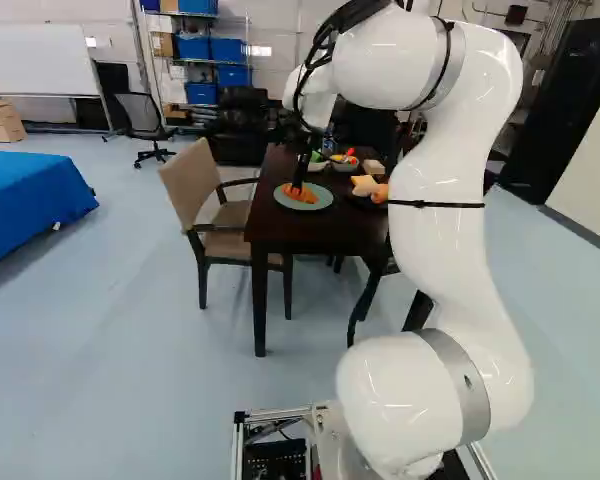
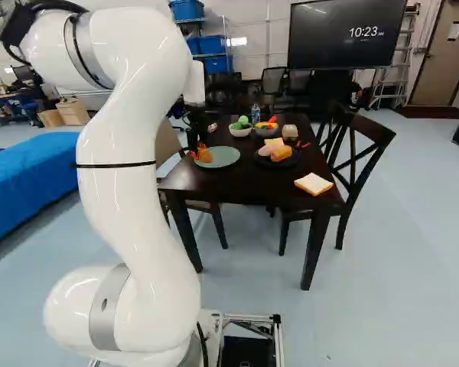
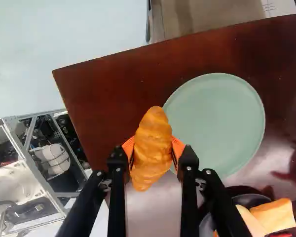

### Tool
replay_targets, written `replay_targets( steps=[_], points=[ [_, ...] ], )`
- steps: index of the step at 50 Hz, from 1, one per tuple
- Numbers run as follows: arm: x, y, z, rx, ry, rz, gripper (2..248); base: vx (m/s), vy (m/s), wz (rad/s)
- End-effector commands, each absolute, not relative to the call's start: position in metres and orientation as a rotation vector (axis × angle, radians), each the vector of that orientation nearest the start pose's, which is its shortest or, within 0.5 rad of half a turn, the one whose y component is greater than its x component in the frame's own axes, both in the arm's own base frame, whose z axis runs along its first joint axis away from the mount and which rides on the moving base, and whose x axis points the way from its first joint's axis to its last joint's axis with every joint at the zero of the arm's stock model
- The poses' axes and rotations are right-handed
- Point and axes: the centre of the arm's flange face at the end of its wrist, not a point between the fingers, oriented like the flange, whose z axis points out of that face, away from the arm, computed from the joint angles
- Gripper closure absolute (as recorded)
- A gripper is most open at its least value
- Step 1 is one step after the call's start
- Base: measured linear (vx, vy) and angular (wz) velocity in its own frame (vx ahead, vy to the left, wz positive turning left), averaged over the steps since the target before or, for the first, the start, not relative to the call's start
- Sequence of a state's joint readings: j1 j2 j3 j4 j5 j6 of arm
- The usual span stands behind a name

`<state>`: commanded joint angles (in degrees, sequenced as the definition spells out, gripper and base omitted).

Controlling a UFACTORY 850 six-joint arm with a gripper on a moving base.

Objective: Move the croissant to the empty plate

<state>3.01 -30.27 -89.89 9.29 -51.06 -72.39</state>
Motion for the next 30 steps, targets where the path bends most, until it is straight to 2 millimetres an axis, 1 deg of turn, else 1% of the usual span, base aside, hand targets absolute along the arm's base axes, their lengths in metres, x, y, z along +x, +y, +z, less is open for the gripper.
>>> replay_targets(
  steps=[2, 15, 30],
  points=[
    [0.655, 0.044, 0.530, -2.544, -1.780, -0.320, 143, 0.000, 0.000, 0.000],
    [0.676, 0.033, 0.529, -2.566, -1.766, -0.350, 143, 0.000, 0.000, 0.000],
    [0.695, 0.015, 0.528, -2.591, -1.736, -0.359, 143, 0.000, 0.000, 0.000]
  ],
)
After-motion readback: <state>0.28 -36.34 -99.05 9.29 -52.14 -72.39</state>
